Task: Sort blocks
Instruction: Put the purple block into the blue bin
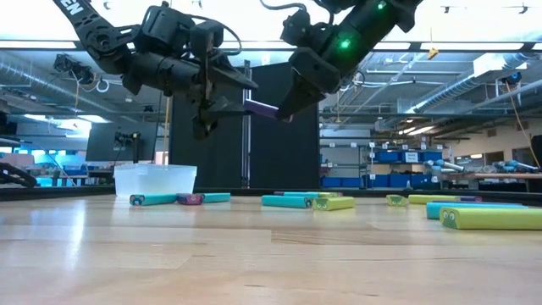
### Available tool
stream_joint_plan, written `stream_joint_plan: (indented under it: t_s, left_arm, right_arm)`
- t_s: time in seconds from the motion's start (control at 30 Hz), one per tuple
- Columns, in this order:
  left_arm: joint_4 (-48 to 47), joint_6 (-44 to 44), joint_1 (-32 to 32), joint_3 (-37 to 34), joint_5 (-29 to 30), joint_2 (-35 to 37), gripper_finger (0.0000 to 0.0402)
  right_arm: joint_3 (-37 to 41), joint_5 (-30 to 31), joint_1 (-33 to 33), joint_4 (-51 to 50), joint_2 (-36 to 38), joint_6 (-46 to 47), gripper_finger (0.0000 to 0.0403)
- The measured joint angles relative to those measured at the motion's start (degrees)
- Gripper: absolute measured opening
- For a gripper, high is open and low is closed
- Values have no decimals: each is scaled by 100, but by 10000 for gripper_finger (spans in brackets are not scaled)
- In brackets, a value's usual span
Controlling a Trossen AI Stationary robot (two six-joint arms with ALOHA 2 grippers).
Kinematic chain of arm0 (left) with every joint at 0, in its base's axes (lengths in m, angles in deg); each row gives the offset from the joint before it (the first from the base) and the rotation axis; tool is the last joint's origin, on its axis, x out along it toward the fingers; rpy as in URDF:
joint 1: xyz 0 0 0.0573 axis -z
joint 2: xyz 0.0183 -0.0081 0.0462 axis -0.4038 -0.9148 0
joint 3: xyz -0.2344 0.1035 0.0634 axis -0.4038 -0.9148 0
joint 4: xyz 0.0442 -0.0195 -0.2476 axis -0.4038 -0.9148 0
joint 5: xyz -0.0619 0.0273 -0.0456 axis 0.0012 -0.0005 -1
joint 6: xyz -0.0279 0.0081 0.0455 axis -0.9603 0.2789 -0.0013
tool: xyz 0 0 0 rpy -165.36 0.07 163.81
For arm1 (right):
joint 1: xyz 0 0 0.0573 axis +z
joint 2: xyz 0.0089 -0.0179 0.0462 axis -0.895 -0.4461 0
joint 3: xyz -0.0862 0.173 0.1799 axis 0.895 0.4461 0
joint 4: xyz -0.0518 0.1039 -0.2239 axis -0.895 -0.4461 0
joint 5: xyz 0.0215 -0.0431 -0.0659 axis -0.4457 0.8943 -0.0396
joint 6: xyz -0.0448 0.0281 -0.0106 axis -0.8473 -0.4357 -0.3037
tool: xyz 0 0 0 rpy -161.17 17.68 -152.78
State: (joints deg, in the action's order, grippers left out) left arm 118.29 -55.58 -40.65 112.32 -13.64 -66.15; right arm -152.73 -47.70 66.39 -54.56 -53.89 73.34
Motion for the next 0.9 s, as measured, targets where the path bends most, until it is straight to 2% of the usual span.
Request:
stream_joint_plan:
  t_s: [0.2, 0.43, 0.73, 0.9]
  left_arm:
    - [27, -68, 81, 0, -76, -172, 203]
    - [740, -481, 72, 0, -340, -603, 202]
    - [944, -628, -101, 0, -394, -638, 201]
    - [937, -732, -210, 0, -569, -638, 159]
  right_arm:
    - [0, 136, 0, 17, 2, 0, 113]
    - [0, 145, -16, 79, 2, -44, 113]
    - [0, 144, -20, 41, 6, -65, 113]
    - [0, 136, -20, 38, 6, -87, 113]
